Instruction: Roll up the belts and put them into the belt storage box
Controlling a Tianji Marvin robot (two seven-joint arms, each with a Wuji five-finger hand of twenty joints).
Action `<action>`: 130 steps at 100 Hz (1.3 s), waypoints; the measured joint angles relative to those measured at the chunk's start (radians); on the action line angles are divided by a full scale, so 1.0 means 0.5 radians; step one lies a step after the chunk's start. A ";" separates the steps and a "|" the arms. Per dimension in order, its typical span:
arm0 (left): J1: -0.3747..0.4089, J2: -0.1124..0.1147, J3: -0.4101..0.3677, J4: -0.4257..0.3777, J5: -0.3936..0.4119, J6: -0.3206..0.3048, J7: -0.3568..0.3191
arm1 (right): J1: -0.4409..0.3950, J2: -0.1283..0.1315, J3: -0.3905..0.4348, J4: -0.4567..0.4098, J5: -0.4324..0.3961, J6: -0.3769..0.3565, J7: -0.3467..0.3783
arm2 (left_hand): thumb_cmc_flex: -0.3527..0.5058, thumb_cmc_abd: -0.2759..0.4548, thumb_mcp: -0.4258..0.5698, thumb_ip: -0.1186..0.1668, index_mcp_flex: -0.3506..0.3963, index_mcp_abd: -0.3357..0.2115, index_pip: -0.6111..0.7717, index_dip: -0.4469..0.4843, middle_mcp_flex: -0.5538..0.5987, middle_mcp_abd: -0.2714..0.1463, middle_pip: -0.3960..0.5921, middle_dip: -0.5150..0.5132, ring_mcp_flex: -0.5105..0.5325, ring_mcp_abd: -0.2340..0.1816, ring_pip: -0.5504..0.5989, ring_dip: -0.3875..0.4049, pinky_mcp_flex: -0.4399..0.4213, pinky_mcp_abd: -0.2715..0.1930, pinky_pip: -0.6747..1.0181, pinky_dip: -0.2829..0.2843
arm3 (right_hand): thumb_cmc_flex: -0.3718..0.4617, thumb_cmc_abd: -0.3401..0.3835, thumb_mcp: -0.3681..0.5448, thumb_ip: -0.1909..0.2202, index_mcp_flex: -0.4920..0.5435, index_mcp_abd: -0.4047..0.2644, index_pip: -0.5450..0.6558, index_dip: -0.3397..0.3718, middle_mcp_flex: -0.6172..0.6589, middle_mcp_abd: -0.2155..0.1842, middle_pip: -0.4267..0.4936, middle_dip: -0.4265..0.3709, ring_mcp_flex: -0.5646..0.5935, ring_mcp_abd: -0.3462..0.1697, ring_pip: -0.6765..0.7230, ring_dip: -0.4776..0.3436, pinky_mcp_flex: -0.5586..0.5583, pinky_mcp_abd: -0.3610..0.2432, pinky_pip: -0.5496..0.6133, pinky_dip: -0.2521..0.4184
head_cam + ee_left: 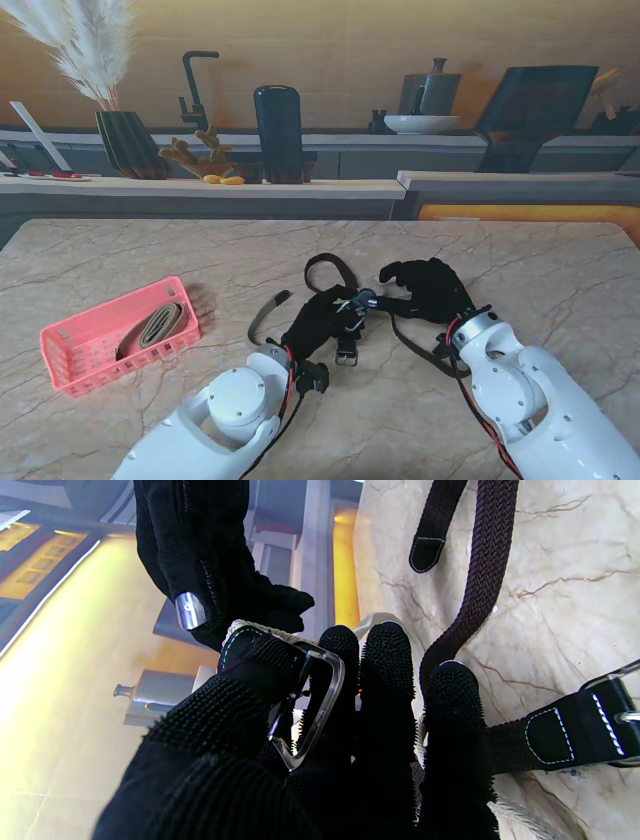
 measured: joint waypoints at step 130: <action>-0.065 0.001 0.042 0.095 0.399 -0.054 0.020 | 0.034 0.014 0.017 -0.073 0.035 -0.213 0.116 | -0.572 -0.098 0.366 0.005 -0.046 -0.135 -0.519 -0.475 -0.565 -0.033 -0.255 -0.762 -0.401 0.019 -0.336 -0.179 -0.335 0.004 -0.139 -0.072 | 0.766 -0.175 0.189 -0.289 0.158 -0.174 0.871 -0.480 0.409 -0.156 0.122 0.033 0.225 -0.065 0.223 0.151 -0.007 -0.027 0.017 -0.065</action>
